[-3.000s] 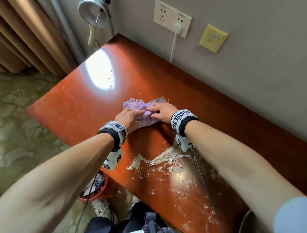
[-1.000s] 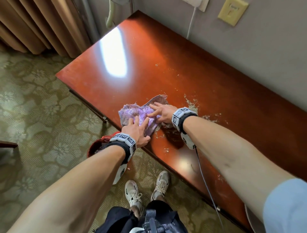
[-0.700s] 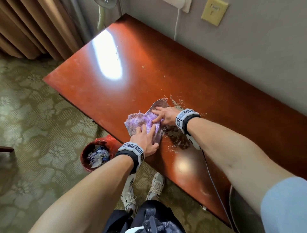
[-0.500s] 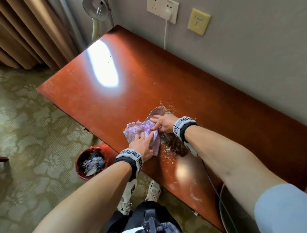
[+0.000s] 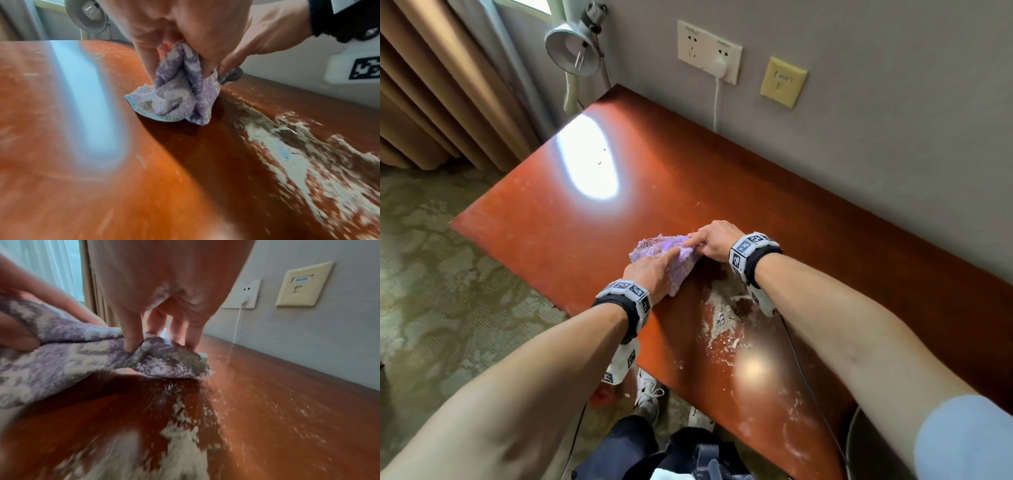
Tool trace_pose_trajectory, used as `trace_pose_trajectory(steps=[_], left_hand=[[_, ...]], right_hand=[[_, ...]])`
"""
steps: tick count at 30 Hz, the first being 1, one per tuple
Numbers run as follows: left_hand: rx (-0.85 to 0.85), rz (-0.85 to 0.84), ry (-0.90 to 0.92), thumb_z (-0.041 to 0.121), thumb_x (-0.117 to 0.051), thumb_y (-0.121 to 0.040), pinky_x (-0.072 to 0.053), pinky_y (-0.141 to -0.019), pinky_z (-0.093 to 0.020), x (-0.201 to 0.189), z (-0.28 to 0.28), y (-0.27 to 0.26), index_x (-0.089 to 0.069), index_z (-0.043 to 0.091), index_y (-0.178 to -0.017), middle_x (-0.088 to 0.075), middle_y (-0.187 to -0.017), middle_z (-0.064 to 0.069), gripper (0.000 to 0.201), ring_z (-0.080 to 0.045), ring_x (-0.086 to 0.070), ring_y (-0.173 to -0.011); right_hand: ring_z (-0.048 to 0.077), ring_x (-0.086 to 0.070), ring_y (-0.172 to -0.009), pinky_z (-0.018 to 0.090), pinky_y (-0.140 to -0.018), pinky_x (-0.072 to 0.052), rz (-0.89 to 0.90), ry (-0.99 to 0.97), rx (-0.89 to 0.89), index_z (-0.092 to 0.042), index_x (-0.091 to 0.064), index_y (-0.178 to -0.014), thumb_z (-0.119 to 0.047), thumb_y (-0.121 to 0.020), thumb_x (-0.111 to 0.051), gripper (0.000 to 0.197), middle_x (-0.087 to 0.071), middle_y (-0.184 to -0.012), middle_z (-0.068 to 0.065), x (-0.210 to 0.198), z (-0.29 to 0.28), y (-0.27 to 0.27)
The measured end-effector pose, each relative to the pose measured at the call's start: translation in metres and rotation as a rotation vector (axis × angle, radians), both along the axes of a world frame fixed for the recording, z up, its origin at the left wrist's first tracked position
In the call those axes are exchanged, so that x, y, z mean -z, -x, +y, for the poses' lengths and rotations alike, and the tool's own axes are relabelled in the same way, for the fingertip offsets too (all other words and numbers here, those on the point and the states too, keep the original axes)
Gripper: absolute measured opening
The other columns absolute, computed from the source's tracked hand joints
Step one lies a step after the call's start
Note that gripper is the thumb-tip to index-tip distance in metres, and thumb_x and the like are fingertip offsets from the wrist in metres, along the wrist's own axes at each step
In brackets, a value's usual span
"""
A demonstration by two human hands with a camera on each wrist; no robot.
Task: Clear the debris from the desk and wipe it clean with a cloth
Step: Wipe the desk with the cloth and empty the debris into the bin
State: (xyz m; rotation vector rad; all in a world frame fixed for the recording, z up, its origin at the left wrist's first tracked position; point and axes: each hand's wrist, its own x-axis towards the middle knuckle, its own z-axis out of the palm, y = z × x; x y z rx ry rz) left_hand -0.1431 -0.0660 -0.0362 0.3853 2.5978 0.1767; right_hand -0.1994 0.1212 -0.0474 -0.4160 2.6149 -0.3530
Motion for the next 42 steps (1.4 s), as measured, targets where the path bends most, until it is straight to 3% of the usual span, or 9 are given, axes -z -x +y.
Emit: trace_pose_trajectory(steps=[6, 11, 15, 18, 27, 32, 36, 39, 42], left_hand=[[0.023, -0.006, -0.069, 0.015, -0.047, -0.095, -0.049, -0.094, -0.041, 0.003, -0.006, 0.067, -0.020, 0.037, -0.152, -0.049, -0.143, -0.004, 0.067, -0.028, -0.056, -0.120], [0.044, 0.030, -0.107, 0.019, -0.046, -0.096, -0.049, -0.091, -0.039, 0.015, 0.003, 0.103, -0.020, 0.038, -0.152, -0.052, -0.139, -0.006, 0.065, -0.028, -0.057, -0.117], [0.098, 0.029, -0.154, 0.014, -0.049, -0.093, -0.042, -0.105, -0.041, 0.034, 0.014, 0.129, -0.019, 0.038, -0.153, -0.030, -0.157, 0.001, 0.070, -0.021, -0.031, -0.142], [0.184, 0.002, -0.091, 0.009, -0.045, -0.097, -0.042, -0.106, -0.041, 0.049, 0.023, 0.135, -0.012, 0.040, -0.153, -0.020, -0.160, 0.004, 0.072, -0.019, -0.015, -0.147], [0.280, 0.007, -0.050, 0.018, -0.040, -0.099, -0.048, -0.100, -0.045, 0.051, 0.050, 0.102, -0.018, 0.051, -0.149, -0.036, -0.153, -0.001, 0.064, -0.025, -0.039, -0.138], [0.404, -0.037, -0.034, 0.027, -0.038, -0.101, -0.043, -0.105, -0.039, 0.043, 0.064, 0.062, -0.023, 0.049, -0.149, -0.030, -0.157, -0.004, 0.055, -0.024, -0.038, -0.140], [0.446, -0.057, -0.041, 0.009, -0.036, -0.099, -0.047, -0.095, -0.030, 0.035, 0.073, 0.029, -0.035, 0.042, -0.146, -0.043, -0.150, 0.001, 0.057, -0.023, -0.051, -0.128], [0.452, -0.106, -0.020, 0.004, -0.035, -0.095, -0.050, -0.066, -0.021, 0.036, 0.074, 0.007, -0.038, 0.049, -0.142, -0.054, -0.139, -0.004, 0.066, -0.016, -0.063, -0.087], [0.449, -0.146, 0.000, 0.007, -0.036, -0.096, -0.057, -0.072, -0.027, 0.030, 0.075, -0.017, -0.038, 0.049, -0.142, -0.055, -0.139, -0.010, 0.062, -0.019, -0.066, -0.082]], right_hand=[[0.023, -0.054, -0.124, 0.031, -0.106, -0.039, -0.025, 0.006, 0.145, -0.040, -0.066, -0.123, -0.020, -0.093, -0.058, 0.037, -0.062, -0.133, -0.008, 0.005, -0.008, 0.052], [0.020, -0.053, -0.125, 0.020, -0.098, -0.035, -0.001, 0.041, 0.254, -0.035, -0.066, -0.125, -0.013, -0.093, -0.056, 0.040, -0.061, -0.134, -0.006, 0.008, 0.004, 0.080], [0.025, -0.052, -0.125, 0.032, -0.101, -0.039, 0.025, -0.021, 0.258, -0.038, -0.062, -0.129, -0.016, -0.095, -0.050, 0.042, -0.058, -0.136, -0.003, 0.013, 0.016, 0.088], [0.030, -0.046, -0.129, 0.037, -0.104, -0.038, -0.012, -0.091, 0.273, -0.038, -0.060, -0.132, -0.020, -0.100, -0.049, 0.038, -0.055, -0.138, -0.001, 0.021, 0.027, 0.080], [0.027, -0.045, -0.133, 0.034, -0.108, -0.037, -0.062, -0.038, 0.428, -0.035, -0.063, -0.129, -0.022, -0.097, -0.058, 0.034, -0.053, -0.144, -0.003, 0.036, 0.052, 0.026], [0.028, -0.045, -0.132, 0.034, -0.109, -0.034, -0.090, -0.050, 0.465, -0.036, -0.062, -0.130, -0.026, -0.098, -0.057, 0.034, -0.051, -0.145, 0.001, 0.040, 0.068, -0.032], [0.024, -0.057, -0.098, 0.032, -0.090, -0.049, -0.119, -0.045, 0.538, -0.041, -0.061, -0.128, -0.034, -0.097, -0.056, 0.032, -0.049, -0.136, 0.013, 0.047, 0.069, -0.079], [0.024, -0.058, -0.088, 0.033, -0.084, -0.052, -0.134, -0.029, 0.572, -0.040, -0.062, -0.127, -0.035, -0.096, -0.057, 0.031, -0.054, -0.127, 0.015, 0.048, 0.067, -0.110], [0.025, -0.059, -0.089, 0.034, -0.082, -0.054, -0.128, 0.002, 0.564, -0.033, -0.064, -0.127, -0.031, -0.096, -0.058, 0.031, -0.061, -0.116, 0.009, 0.043, 0.064, -0.138]])
